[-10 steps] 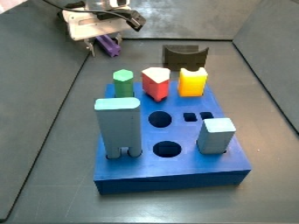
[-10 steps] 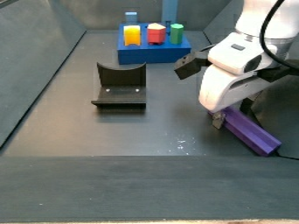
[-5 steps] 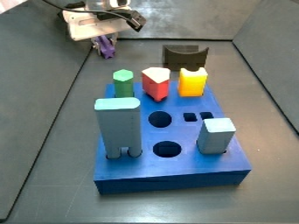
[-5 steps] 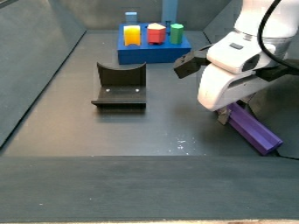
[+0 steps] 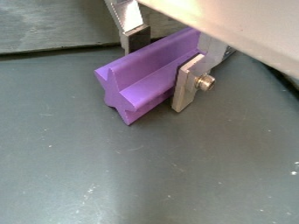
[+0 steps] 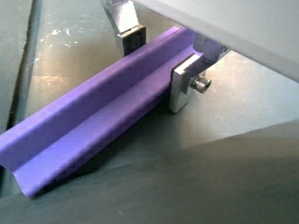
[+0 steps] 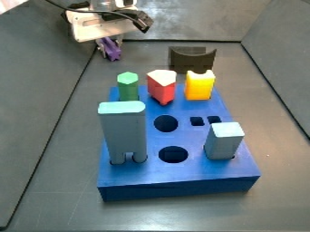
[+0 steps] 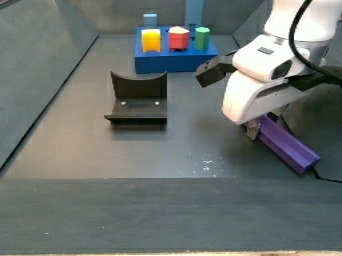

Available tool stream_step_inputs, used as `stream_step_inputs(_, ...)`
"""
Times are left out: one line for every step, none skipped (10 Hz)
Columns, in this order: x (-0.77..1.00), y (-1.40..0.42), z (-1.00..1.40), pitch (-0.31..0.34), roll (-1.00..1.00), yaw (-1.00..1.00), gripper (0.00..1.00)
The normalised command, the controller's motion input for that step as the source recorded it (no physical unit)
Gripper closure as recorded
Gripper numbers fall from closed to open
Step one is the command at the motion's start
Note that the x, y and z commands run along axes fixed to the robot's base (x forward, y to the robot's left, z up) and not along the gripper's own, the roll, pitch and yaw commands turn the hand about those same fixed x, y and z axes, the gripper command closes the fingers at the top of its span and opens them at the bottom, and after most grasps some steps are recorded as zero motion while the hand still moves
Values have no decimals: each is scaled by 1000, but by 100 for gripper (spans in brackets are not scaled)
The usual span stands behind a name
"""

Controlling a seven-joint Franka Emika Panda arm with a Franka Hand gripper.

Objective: Pick up the star object. Move up. Place the star object on the fixture. Regrasp the star object. Move to above the board. Insert the star object.
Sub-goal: Pick up the star object, then move up.

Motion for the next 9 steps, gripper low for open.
stream_step_inputs(0, 0, 0, 0, 0, 0, 100)
stream_step_inputs(0, 0, 0, 0, 0, 0, 100)
stream_step_inputs(0, 0, 833, 0, 0, 0, 100)
stream_step_inputs(10, 58, 832, -1, 11, 18, 100)
stream_step_inputs(-3, 54, 788, 21, 11, 12, 100)
stream_step_inputs(-1, 32, 684, 62, 15, -3, 100)
stream_step_inputs(-3, 25, 604, 83, 25, -12, 100)
stream_step_inputs(-9, 17, 510, 103, 39, -21, 100)
stream_step_inputs(-14, 10, 444, 104, 55, -23, 100)
